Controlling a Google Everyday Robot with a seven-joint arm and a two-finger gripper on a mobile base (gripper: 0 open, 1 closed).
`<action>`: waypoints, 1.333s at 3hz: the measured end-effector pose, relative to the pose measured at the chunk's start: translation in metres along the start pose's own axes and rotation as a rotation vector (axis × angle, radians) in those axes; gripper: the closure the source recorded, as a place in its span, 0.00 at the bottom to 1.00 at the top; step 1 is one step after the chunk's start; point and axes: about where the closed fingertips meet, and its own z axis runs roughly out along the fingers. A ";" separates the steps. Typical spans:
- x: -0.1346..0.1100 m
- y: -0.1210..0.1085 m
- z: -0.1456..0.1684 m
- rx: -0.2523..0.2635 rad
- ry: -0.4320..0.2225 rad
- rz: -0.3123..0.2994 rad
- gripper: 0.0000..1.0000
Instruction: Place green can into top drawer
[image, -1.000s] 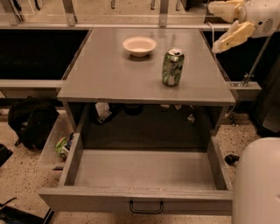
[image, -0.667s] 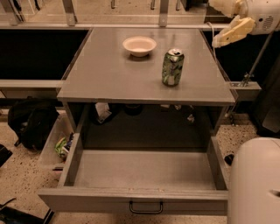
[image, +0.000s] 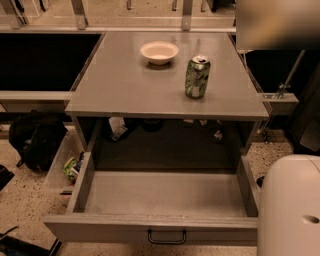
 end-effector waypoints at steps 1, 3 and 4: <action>0.029 -0.002 0.023 -0.036 0.090 0.041 0.00; 0.055 -0.004 0.044 -0.064 0.167 0.078 0.00; 0.086 -0.010 0.064 -0.084 0.143 0.153 0.00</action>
Offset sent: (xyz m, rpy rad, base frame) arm 0.0145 0.0270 -0.0757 -0.1977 0.1599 0.0192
